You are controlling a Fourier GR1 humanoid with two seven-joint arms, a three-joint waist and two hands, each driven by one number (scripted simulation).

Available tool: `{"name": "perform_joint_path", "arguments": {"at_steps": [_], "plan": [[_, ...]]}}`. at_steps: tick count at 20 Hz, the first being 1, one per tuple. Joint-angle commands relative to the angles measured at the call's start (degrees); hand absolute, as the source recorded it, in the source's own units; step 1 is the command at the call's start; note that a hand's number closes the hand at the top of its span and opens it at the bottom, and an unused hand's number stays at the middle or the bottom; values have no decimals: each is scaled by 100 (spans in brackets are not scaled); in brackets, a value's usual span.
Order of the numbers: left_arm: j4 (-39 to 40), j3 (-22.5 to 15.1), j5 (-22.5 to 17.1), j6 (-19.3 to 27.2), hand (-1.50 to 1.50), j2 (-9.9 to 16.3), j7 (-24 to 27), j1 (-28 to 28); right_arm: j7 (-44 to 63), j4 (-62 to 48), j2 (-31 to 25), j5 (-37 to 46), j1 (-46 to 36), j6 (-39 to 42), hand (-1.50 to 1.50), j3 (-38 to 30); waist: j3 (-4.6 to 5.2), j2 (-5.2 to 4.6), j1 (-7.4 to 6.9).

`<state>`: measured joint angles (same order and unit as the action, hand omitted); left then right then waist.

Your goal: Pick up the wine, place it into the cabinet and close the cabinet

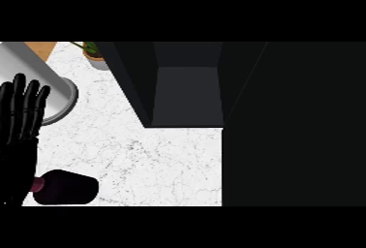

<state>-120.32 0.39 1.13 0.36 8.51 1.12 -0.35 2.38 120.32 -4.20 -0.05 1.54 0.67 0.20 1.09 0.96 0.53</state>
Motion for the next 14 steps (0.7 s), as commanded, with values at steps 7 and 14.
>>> {"name": "perform_joint_path", "arguments": {"at_steps": [7, 14], "plan": [[-574, 695, -1786, -243, -150, -628, 51, 2018, 195, 675, -65, -182, 580, 587, -150, 780, -87, -36, -239], [-2259, 941, -2579, -309, -150, -581, -764, 3087, 1454, 2030, -416, -905, 630, 760, -150, 628, -111, -70, -99]]}}
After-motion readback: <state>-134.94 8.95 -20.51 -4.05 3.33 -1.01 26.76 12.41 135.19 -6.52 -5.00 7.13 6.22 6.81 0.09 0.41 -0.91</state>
